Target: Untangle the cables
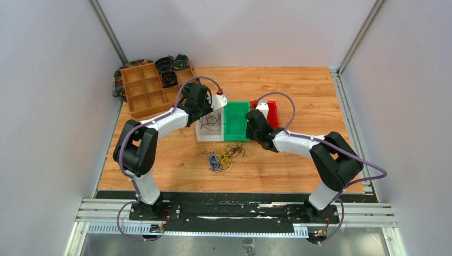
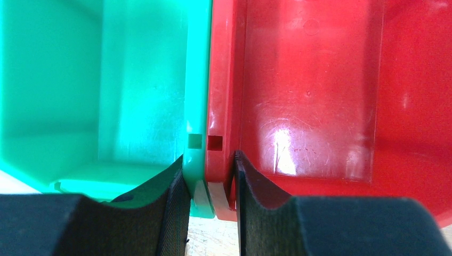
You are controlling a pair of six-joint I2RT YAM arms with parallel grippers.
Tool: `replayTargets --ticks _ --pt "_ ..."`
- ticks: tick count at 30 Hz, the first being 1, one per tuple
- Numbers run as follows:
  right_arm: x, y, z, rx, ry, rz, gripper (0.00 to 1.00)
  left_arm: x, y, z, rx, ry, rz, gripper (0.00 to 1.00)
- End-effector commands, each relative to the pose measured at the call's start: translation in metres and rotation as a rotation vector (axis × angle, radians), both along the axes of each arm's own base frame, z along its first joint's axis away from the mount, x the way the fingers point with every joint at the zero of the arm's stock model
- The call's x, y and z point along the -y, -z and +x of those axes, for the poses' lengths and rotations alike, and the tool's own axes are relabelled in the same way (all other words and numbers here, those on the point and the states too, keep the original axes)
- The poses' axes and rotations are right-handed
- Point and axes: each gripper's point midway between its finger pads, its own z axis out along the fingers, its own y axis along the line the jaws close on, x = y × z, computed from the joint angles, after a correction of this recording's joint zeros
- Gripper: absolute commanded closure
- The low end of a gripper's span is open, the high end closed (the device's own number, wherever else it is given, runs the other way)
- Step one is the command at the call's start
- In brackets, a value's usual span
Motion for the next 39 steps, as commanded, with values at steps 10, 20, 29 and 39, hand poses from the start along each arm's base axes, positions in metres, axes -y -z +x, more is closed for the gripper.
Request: replayTargets --ticks 10,20,29,39 --pt "-0.018 -0.003 -0.002 -0.025 0.018 0.094 0.76 0.064 0.0 -0.018 -0.169 0.021 -0.3 0.97" --pt "-0.03 -0.018 -0.004 0.016 -0.019 0.199 0.5 0.056 0.027 -0.018 -0.189 -0.023 -0.266 0.8" --pt "-0.027 -0.061 -0.005 0.137 -0.066 0.258 0.31 0.049 -0.034 -0.014 -0.18 -0.062 -0.311 0.3" --pt "-0.04 -0.091 -0.033 0.181 -0.21 0.334 0.3 0.051 -0.095 -0.056 -0.235 -0.011 -0.397 0.02"
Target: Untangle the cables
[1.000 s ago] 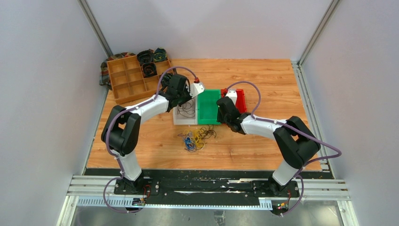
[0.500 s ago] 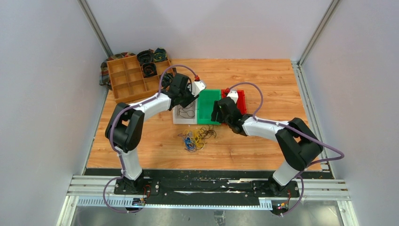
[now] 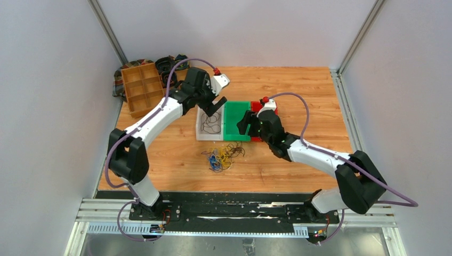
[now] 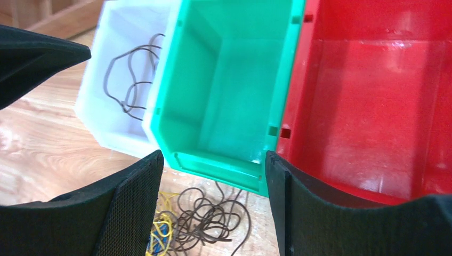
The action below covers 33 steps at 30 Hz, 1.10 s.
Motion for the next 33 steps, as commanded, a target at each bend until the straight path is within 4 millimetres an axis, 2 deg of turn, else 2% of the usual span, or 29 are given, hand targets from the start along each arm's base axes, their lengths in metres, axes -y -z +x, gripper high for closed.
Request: replayTargets --ticks 1,5,8,11,16,19,22,25,28,30,33 --pt "-0.02 -0.014 -0.023 0.045 -0.133 0.044 0.31 0.0 -0.022 -0.037 -0.08 0.051 -0.051 0.02" --pt "-0.044 -0.005 -0.054 0.038 -0.271 0.0 0.36 -0.001 -0.018 -0.085 -0.188 0.142 -0.083 0.02" --pt "-0.063 0.012 -0.08 0.005 -0.375 -0.042 0.4 -0.003 0.005 -0.131 -0.289 0.23 -0.11 0.01" --pt "-0.066 0.03 -0.095 -0.024 -0.396 -0.07 0.42 -0.007 0.026 -0.155 -0.327 0.278 -0.113 0.08" --pt "-0.058 0.056 -0.102 -0.077 -0.369 -0.079 0.45 -0.007 0.059 -0.165 -0.345 0.268 -0.085 0.16" --pt "-0.053 0.074 -0.111 -0.122 -0.377 -0.086 0.48 -0.01 0.074 -0.155 -0.302 0.246 -0.035 0.2" --pt "-0.044 0.085 -0.12 -0.148 -0.38 -0.089 0.53 -0.009 0.08 -0.15 -0.29 0.249 -0.022 0.23" --pt "-0.028 0.095 -0.133 -0.179 -0.382 -0.112 0.58 -0.003 0.081 -0.156 -0.313 0.286 -0.048 0.24" --pt "-0.012 0.091 -0.144 -0.194 -0.377 -0.128 0.61 0.003 0.082 -0.164 -0.33 0.321 -0.075 0.3" --pt "-0.003 0.076 -0.146 -0.168 -0.365 -0.133 0.62 0.007 0.084 -0.169 -0.338 0.344 -0.092 0.34" --pt "0.014 0.057 -0.132 -0.097 -0.296 -0.179 0.55 0.012 0.091 -0.175 -0.345 0.361 -0.103 0.38"
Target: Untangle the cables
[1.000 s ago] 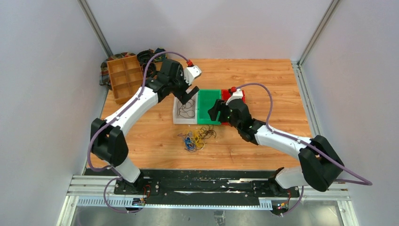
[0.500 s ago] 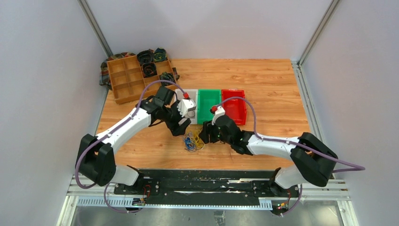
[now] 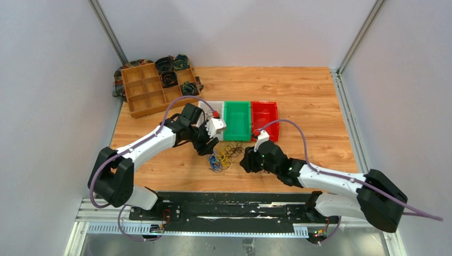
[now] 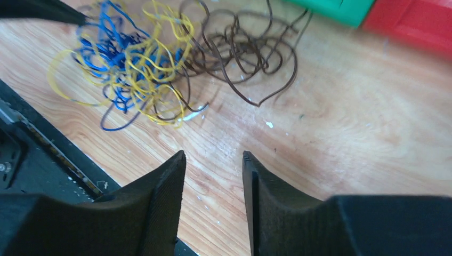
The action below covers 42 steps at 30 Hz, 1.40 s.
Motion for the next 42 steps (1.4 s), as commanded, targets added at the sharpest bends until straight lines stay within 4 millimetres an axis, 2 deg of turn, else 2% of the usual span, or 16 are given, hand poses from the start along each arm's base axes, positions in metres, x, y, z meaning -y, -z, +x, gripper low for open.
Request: replayTargets --ticks 1,4,9,13,16,18,21,22,26,29,35,39,42 --pt "0.023 -0.027 0.017 0.1 0.071 -0.044 0.51 0.015 0.007 -0.01 -0.006 0.057 -0.052 0.38" --pt "0.022 -0.04 0.036 0.125 0.069 -0.03 0.45 0.018 0.018 -0.012 -0.015 0.062 -0.034 0.43" --pt "0.004 -0.036 0.053 0.149 -0.047 -0.07 0.43 0.012 0.034 -0.021 -0.014 0.109 0.02 0.56" --pt "-0.014 -0.03 0.058 0.118 -0.103 -0.055 0.47 0.007 0.032 -0.047 -0.012 0.239 0.018 0.57" --pt "-0.02 -0.025 0.064 0.108 -0.089 -0.05 0.57 0.001 0.028 -0.056 0.019 0.281 0.026 0.63" --pt "-0.019 -0.022 0.066 0.104 -0.068 -0.051 0.7 -0.004 0.026 -0.057 0.036 0.284 0.041 0.66" --pt "-0.017 -0.03 0.066 0.118 -0.047 -0.027 0.98 -0.009 0.02 -0.057 0.053 0.288 0.063 0.67" --pt "-0.015 -0.035 0.065 0.126 -0.041 -0.023 0.99 -0.01 0.015 -0.056 0.062 0.287 0.069 0.65" --pt "-0.01 -0.067 0.059 0.163 -0.046 0.012 0.99 -0.013 -0.014 -0.054 0.085 0.298 0.085 0.37" --pt "-0.012 -0.103 0.052 0.2 -0.077 0.071 1.0 -0.008 -0.05 -0.057 0.101 0.327 0.051 0.21" --pt "-0.023 -0.167 0.038 0.261 -0.153 0.21 0.99 0.013 -0.114 -0.05 0.127 0.275 -0.073 0.11" --pt "-0.034 -0.202 0.027 0.277 -0.229 0.284 0.99 0.022 -0.154 -0.042 0.175 0.236 -0.142 0.11" --pt "-0.044 -0.219 0.02 0.275 -0.29 0.329 0.99 0.025 -0.172 -0.033 0.221 0.227 -0.156 0.11"
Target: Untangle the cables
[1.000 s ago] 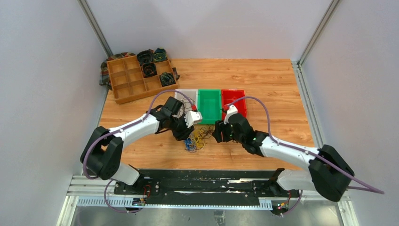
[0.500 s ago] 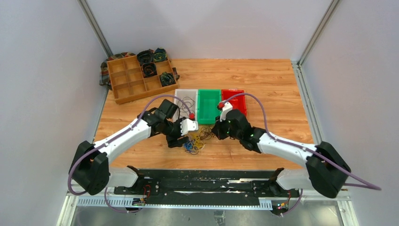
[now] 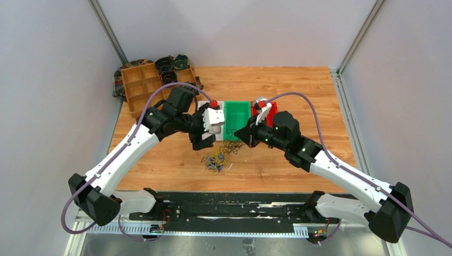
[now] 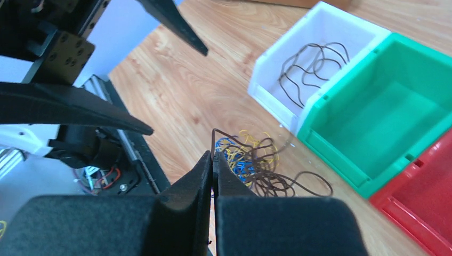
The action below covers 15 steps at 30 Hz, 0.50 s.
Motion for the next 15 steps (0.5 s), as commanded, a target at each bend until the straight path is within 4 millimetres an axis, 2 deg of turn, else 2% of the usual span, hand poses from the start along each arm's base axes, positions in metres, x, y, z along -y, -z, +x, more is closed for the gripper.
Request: replayTargets --ticks 1,4,9,15 --pt "-0.013 -0.03 -0.016 -0.012 -0.123 0.065 0.99 0.008 -0.029 0.0 0.005 -0.009 -0.051 0.12" --pt "-0.02 -0.031 -0.016 -0.022 -0.154 0.074 0.99 0.016 -0.036 0.006 0.004 -0.001 -0.063 0.14" --pt "-0.032 -0.032 -0.023 -0.039 -0.217 0.129 1.0 0.031 -0.035 0.005 -0.001 0.046 -0.061 0.19" --pt "-0.038 -0.033 -0.028 -0.049 -0.267 0.15 0.99 0.047 -0.036 -0.011 -0.05 0.147 -0.111 0.38"
